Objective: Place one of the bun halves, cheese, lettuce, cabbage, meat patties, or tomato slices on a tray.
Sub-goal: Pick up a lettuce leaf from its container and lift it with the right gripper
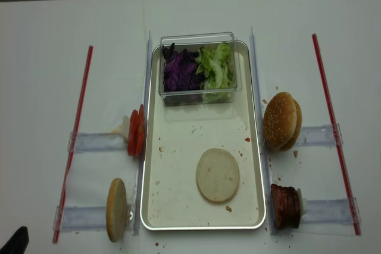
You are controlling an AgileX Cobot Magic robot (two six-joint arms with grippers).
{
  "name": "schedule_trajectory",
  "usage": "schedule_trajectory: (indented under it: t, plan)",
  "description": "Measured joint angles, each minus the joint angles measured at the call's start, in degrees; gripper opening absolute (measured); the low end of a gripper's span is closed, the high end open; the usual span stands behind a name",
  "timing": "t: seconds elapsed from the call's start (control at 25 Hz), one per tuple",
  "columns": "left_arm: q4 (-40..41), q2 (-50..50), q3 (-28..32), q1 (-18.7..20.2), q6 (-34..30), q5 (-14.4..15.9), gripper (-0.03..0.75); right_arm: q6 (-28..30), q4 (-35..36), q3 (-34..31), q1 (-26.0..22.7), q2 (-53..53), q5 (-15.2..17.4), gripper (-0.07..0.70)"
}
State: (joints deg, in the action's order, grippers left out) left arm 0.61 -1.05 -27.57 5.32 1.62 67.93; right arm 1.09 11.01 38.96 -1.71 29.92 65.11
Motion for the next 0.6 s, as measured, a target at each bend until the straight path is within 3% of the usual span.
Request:
schedule_trajectory:
  t: [0.24,0.6]
  plan:
    - [0.0,0.0,0.0,0.0,0.0,0.0,0.361,0.0,0.3,12.5,0.0,15.8,0.6,0.499]
    - [0.0,0.0,0.0,0.0,0.0,0.0,0.361,-1.1,0.4,33.7,0.0,39.2,6.2,0.501]
